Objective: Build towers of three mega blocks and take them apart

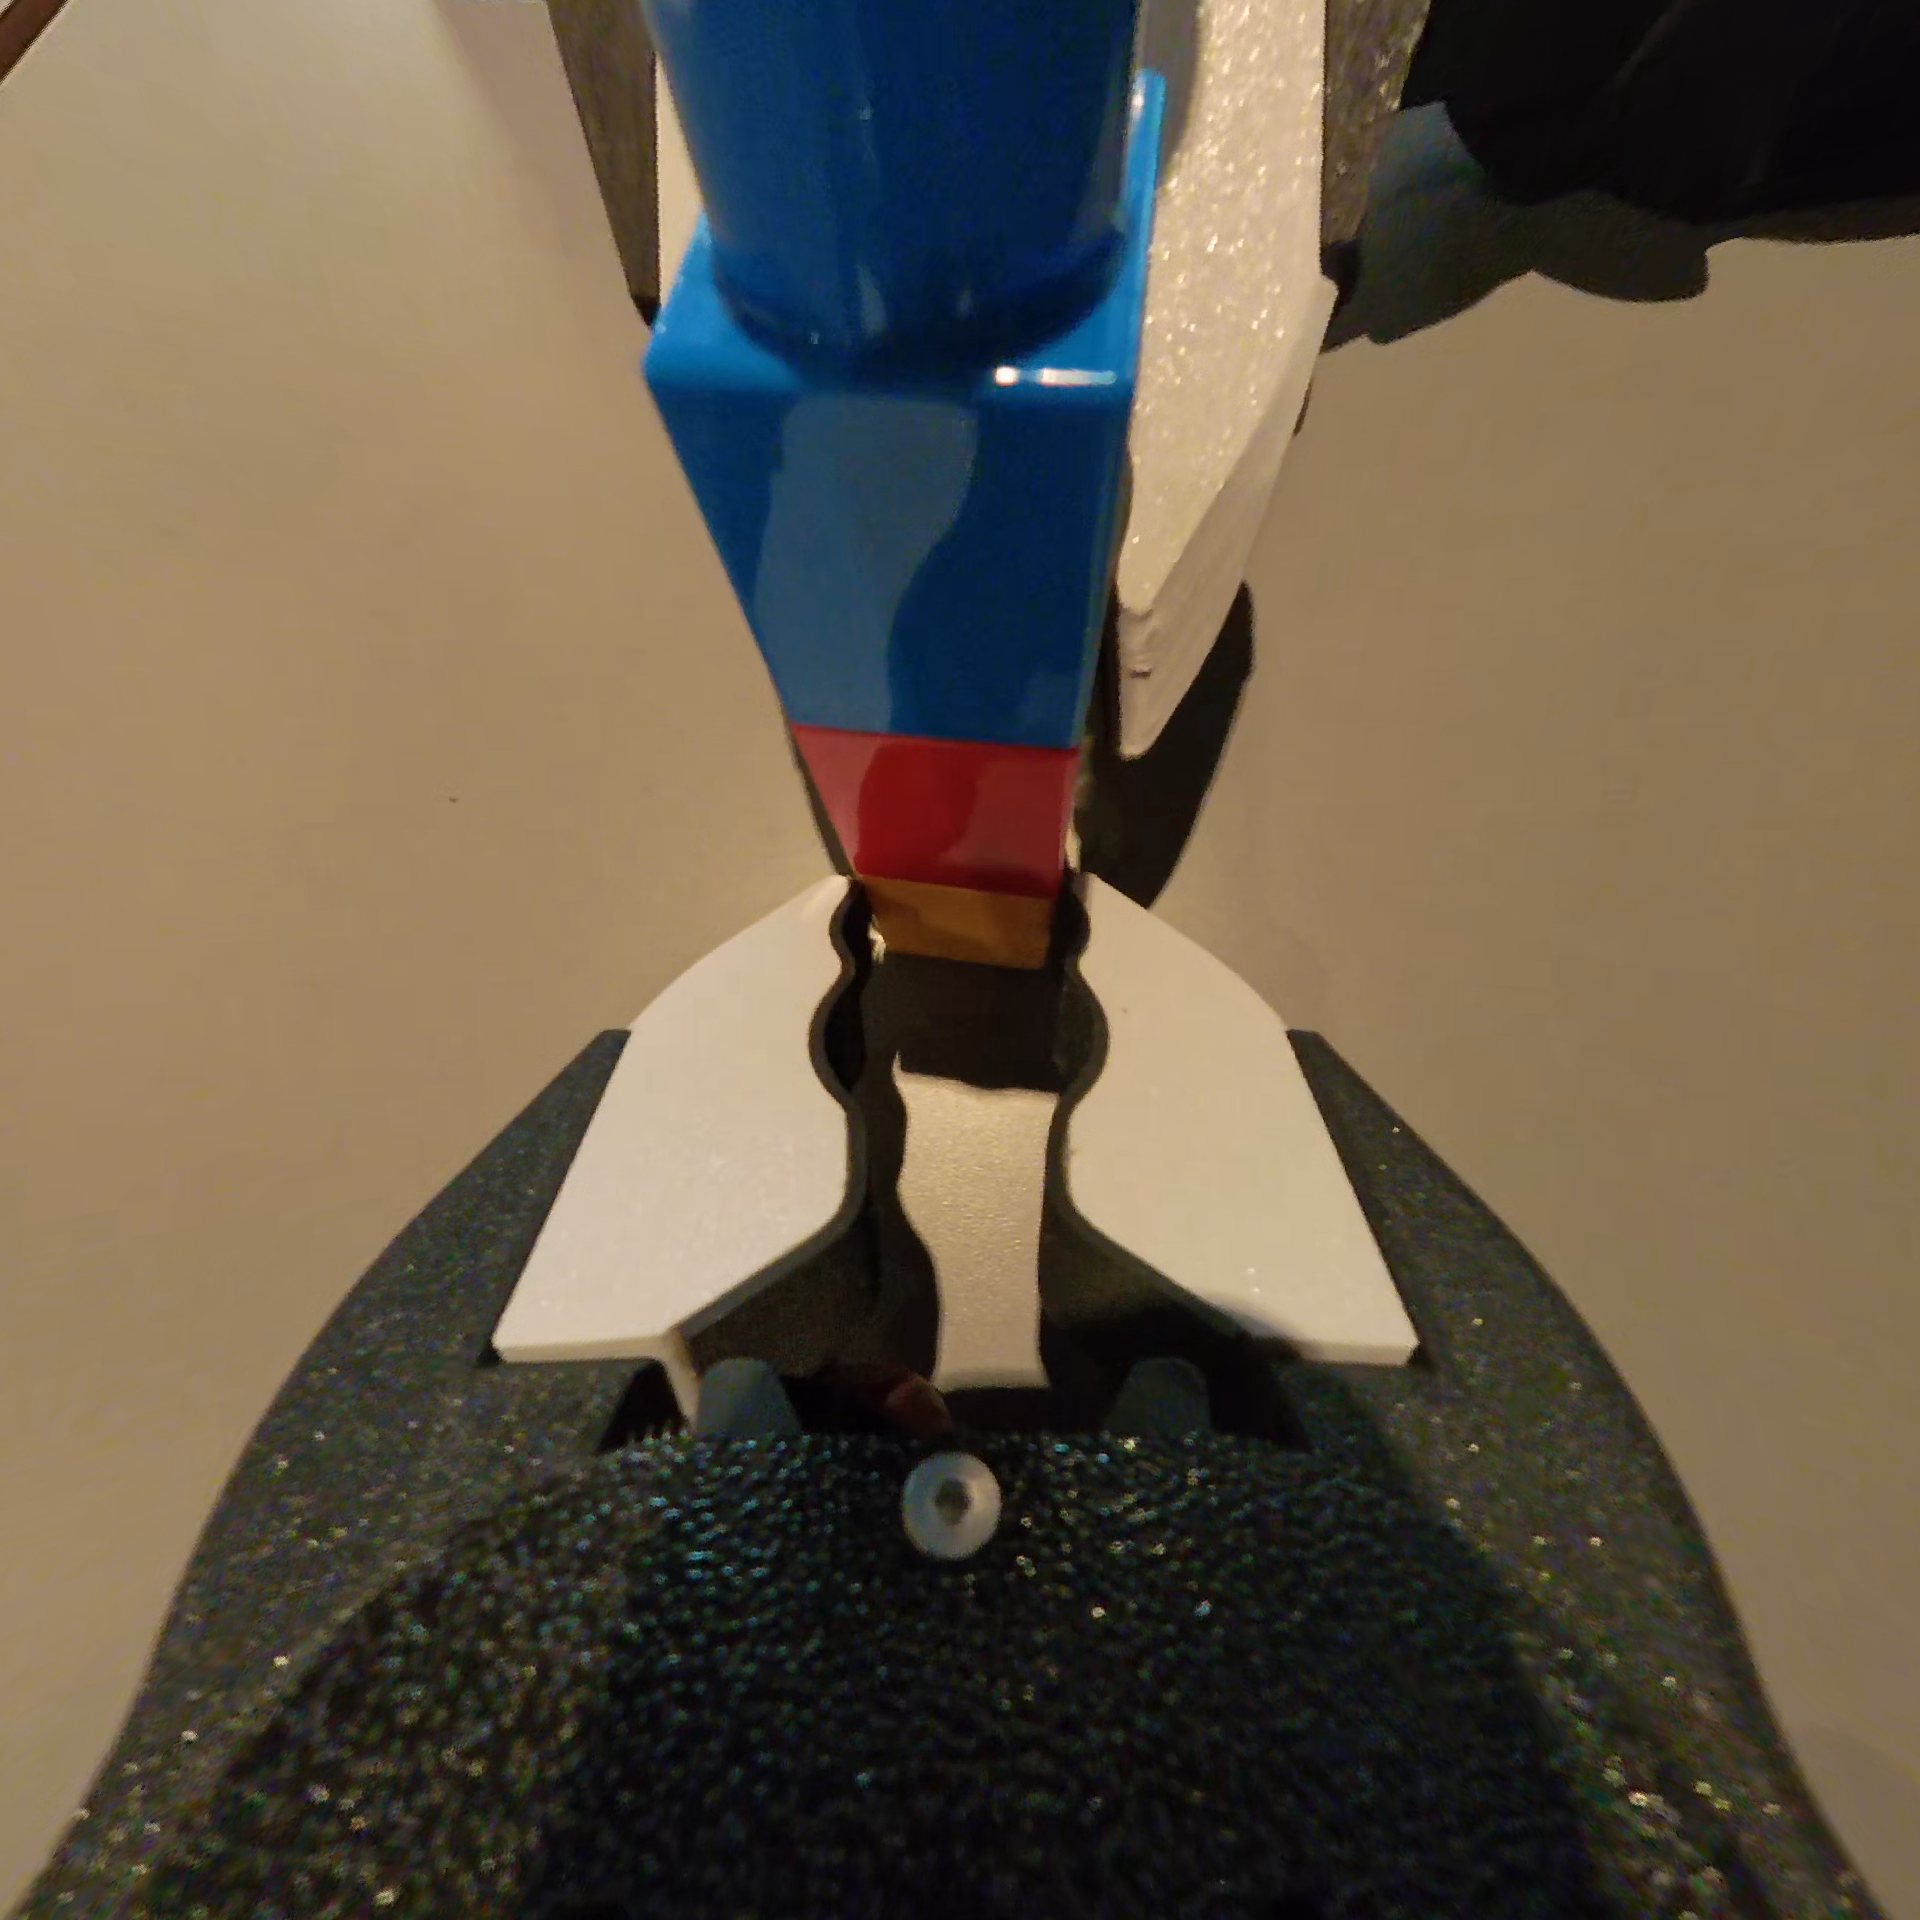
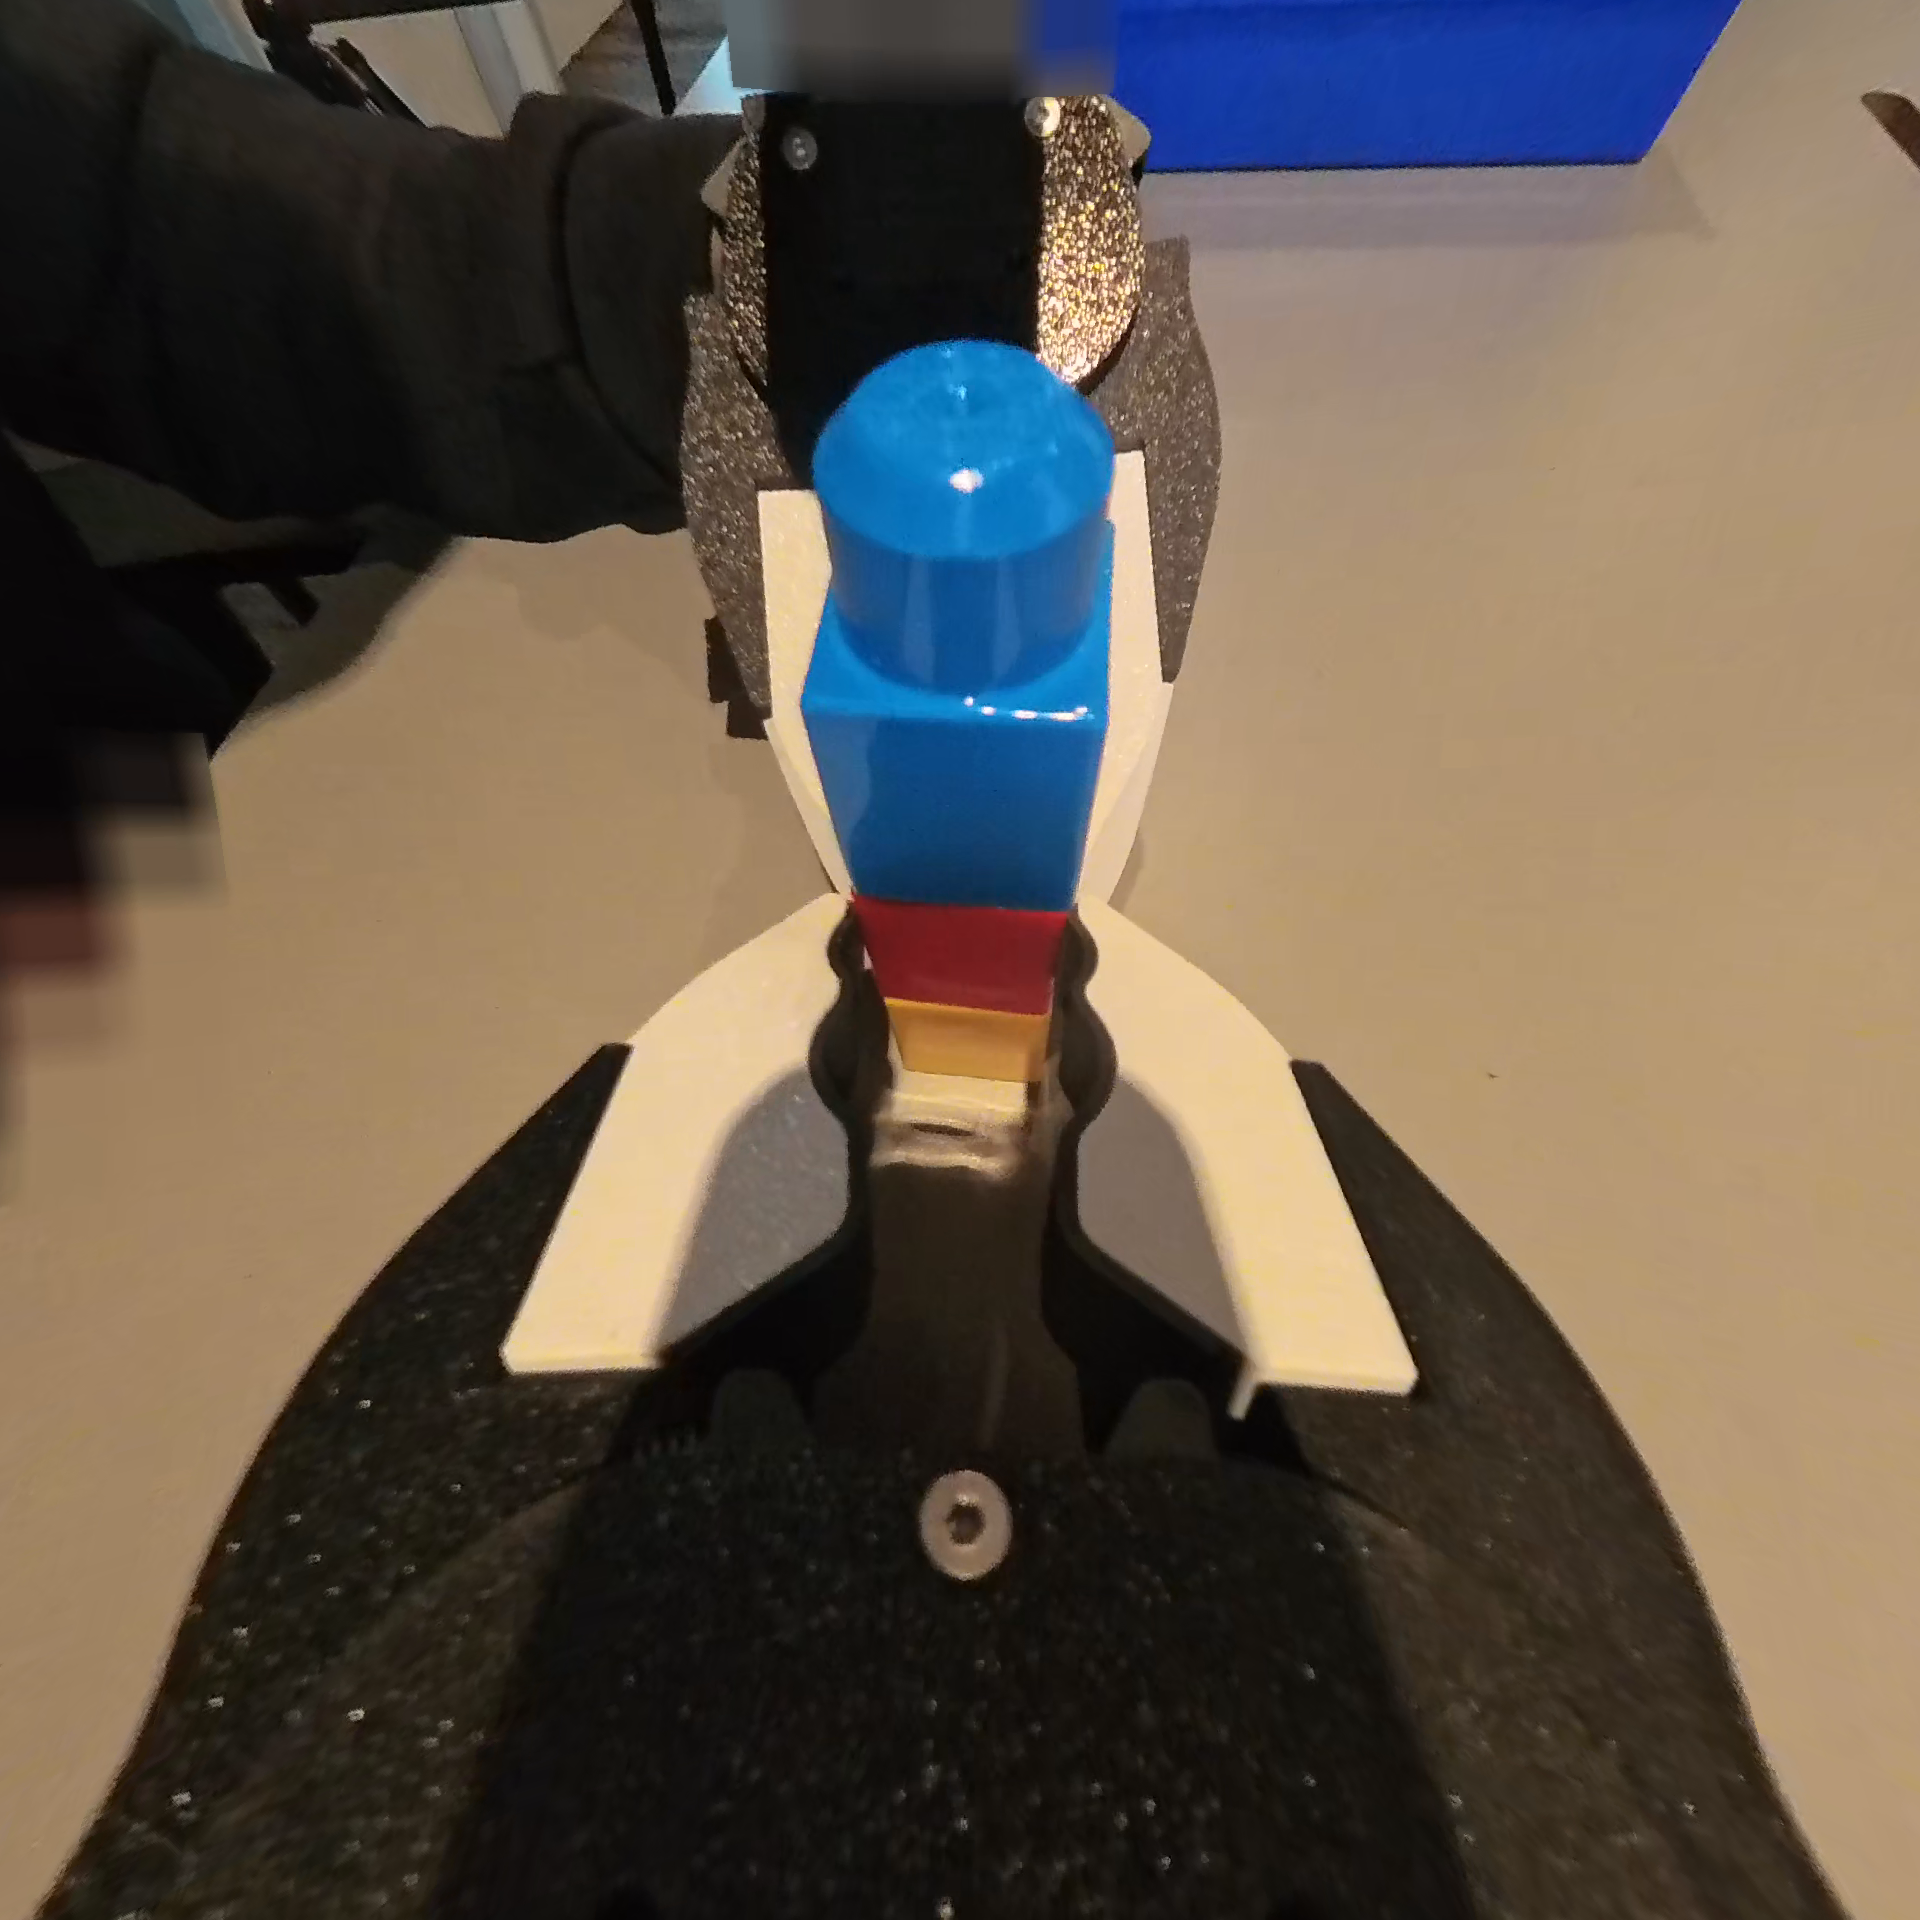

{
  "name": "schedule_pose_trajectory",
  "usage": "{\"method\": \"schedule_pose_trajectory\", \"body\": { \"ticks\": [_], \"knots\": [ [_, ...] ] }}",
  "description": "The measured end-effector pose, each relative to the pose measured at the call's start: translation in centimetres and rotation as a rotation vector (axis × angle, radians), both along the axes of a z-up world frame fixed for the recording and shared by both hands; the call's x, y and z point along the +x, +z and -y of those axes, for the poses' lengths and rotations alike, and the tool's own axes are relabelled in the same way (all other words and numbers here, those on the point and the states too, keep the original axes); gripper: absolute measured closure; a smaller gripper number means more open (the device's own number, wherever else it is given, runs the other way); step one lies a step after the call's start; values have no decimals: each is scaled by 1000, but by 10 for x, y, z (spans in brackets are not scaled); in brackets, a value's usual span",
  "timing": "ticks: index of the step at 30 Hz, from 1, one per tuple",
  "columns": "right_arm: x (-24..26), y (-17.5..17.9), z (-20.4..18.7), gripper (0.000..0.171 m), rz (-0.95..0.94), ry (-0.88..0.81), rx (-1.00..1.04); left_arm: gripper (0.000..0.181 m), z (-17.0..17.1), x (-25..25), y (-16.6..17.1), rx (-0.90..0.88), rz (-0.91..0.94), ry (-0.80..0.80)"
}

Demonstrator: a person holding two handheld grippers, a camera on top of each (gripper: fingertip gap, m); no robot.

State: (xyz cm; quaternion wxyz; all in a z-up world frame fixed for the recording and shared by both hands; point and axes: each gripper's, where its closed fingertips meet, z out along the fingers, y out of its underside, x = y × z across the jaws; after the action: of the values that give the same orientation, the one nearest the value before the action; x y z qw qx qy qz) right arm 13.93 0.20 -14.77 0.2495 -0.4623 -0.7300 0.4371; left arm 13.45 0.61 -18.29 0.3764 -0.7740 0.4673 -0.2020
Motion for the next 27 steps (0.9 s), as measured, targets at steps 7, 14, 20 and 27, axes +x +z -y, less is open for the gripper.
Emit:
{"method": "schedule_pose_trajectory", "body": {
  "ticks": [7, 14, 20, 27],
  "knots": [
    [0, 0, 0, 135, 8, -12, 11, 139, 8, -2, -1, 3, -6, -50],
    [0, -1, 0, 135, 10, -15, 12, 141, 8, -9, 29, 129, 147, -67],
    [0, -1, 0, 135, 11, -16, 10, 140, 0, 2, 40, 211, 191, -57],
    [0, -1, 0, 135, 7, -9, 0, 146, -3, 4, 36, 181, 177, -39]
  ]
}}
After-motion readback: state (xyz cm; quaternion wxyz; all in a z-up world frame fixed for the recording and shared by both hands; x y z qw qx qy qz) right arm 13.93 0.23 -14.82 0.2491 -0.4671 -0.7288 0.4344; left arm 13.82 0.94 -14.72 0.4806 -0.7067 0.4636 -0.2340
